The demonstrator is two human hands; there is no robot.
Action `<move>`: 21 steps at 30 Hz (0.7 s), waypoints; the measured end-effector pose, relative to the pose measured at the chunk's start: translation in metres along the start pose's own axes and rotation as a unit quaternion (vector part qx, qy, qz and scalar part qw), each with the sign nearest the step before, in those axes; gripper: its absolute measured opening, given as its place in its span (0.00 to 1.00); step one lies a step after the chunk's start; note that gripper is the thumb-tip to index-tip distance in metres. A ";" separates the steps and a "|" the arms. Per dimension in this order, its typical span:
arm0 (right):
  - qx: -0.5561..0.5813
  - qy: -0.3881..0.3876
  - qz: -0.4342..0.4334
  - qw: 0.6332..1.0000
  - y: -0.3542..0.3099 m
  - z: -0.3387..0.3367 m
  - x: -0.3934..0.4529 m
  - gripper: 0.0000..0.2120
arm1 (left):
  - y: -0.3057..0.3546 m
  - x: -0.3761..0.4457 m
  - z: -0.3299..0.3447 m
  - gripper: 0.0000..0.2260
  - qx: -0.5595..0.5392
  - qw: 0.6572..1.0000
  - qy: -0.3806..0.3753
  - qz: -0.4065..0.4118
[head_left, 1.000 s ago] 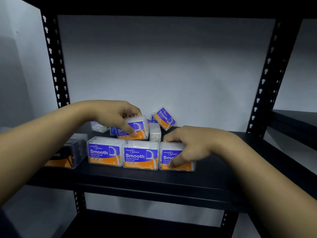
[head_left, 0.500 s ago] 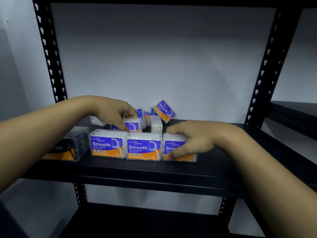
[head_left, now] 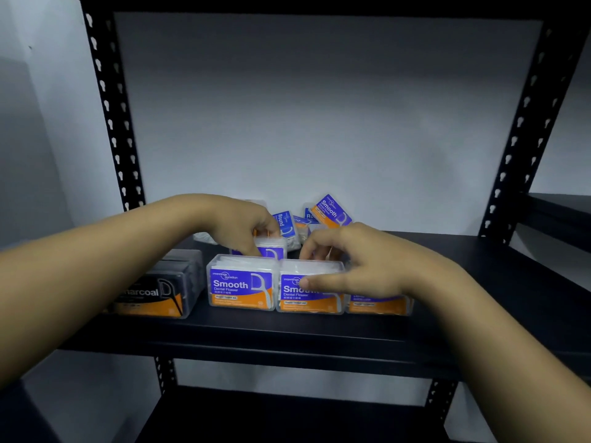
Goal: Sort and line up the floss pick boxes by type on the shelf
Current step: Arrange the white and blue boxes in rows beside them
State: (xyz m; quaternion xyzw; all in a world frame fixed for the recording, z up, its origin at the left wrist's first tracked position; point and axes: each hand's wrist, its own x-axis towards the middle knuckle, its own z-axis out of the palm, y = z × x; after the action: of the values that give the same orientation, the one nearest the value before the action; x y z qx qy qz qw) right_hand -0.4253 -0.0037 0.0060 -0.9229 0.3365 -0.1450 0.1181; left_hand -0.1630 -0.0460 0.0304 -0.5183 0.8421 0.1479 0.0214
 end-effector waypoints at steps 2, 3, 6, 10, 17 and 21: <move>-0.006 -0.008 0.000 1.000 0.000 0.005 0.003 0.15 | -0.001 -0.003 -0.001 0.11 0.002 1.000 -0.012 0.007; -0.008 -0.007 -0.001 1.000 -0.001 0.007 0.004 0.16 | -0.002 -0.004 -0.001 0.11 0.003 1.000 -0.016 0.009; -0.004 -0.002 0.003 1.000 -0.002 0.009 0.005 0.17 | -0.001 -0.006 -0.002 0.12 0.005 1.000 -0.012 0.004; 0.004 -0.004 0.012 1.000 -0.003 0.010 0.004 0.13 | 0.003 -0.005 -0.004 0.15 0.021 1.000 -0.021 -0.003; -0.004 -0.010 0.031 0.999 -0.008 0.008 0.006 0.14 | 0.009 -0.009 -0.009 0.16 0.021 0.999 -0.022 -0.024; 0.030 0.021 0.056 0.998 -0.011 -0.003 -0.004 0.20 | 0.015 -0.024 -0.018 0.17 -0.007 0.999 0.024 -0.032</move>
State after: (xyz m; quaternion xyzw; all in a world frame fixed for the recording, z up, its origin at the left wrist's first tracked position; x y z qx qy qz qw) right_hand -0.4227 0.0062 0.0115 -0.8955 0.3855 -0.1678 0.1461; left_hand -0.1634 -0.0239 0.0559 -0.5485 0.8242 0.1411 0.0023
